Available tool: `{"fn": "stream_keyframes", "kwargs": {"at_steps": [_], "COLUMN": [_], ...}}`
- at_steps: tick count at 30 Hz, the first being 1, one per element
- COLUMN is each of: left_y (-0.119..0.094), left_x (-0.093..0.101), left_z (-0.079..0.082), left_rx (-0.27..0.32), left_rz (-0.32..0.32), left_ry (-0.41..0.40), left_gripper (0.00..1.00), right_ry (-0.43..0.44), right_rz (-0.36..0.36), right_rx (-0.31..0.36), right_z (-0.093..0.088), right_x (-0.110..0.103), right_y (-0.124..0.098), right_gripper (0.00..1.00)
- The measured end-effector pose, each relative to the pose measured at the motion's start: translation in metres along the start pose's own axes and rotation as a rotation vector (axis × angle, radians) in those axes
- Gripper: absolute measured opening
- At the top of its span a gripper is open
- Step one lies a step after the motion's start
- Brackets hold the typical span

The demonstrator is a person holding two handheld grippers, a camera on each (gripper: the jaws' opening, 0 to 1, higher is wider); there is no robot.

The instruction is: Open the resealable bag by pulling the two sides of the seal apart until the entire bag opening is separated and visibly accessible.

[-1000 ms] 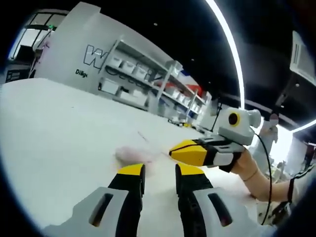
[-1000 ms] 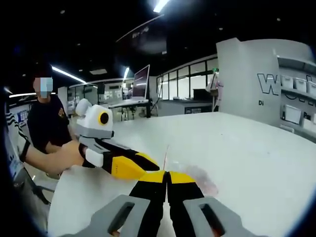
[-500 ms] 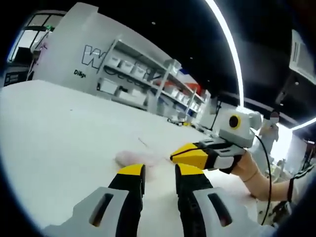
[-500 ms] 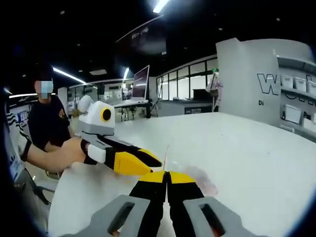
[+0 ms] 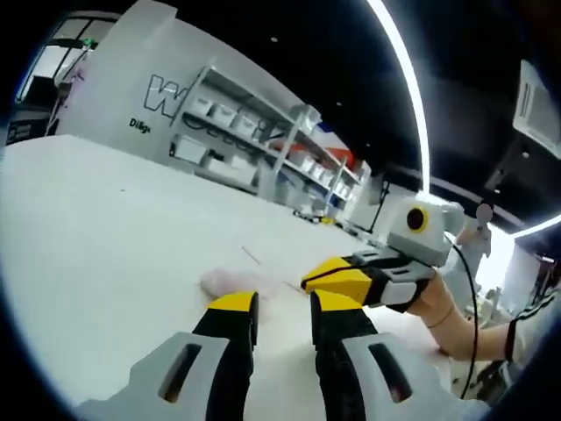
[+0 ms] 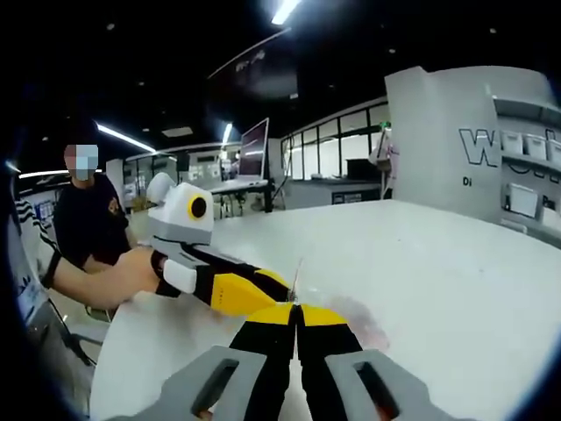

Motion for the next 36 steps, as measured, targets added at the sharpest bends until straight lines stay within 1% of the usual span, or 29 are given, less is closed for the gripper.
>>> {"fn": "stream_keyframes", "kwargs": {"at_steps": [7, 15, 23, 33, 36], "left_y": [-0.0044, -0.0002, 0.0020, 0.0020, 0.0024], "left_x": [-0.0053, -0.0040, -0.0024, -0.0010, -0.0008], "left_z": [0.0060, 0.0032, 0.0021, 0.0025, 0.0021], "left_rx": [0.007, 0.000, 0.003, 0.008, 0.009], "left_rz": [0.005, -0.018, -0.021, -0.030, -0.040], "left_ry": [-0.011, -0.022, -0.018, -0.023, -0.037], "left_gripper": [0.24, 0.24, 0.21, 0.21, 0.20], "right_ry": [0.003, 0.007, 0.006, -0.004, -0.009], "right_rz": [0.002, 0.010, 0.029, 0.034, 0.035], "right_rx": [0.002, 0.004, 0.008, 0.012, 0.018], "right_z": [-0.0008, -0.0009, -0.0004, -0.0007, -0.0001], "right_x": [0.0010, 0.0008, -0.0012, -0.0032, -0.0037], "right_y": [-0.0009, 0.0007, 0.0021, 0.0015, 0.0008], "right_gripper": [0.00, 0.00, 0.00, 0.00, 0.00]}}
Point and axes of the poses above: the point that each gripper's makers call its tool centre point, and the gripper's own axes: y roughly forward along the fingers, x roughly to its right, z roughly out of its top, the point moved 1 cm from there along -y, roughly backward along the fingers, and after that the axes turned 15 degrees about -x, right-handed, at the moved point
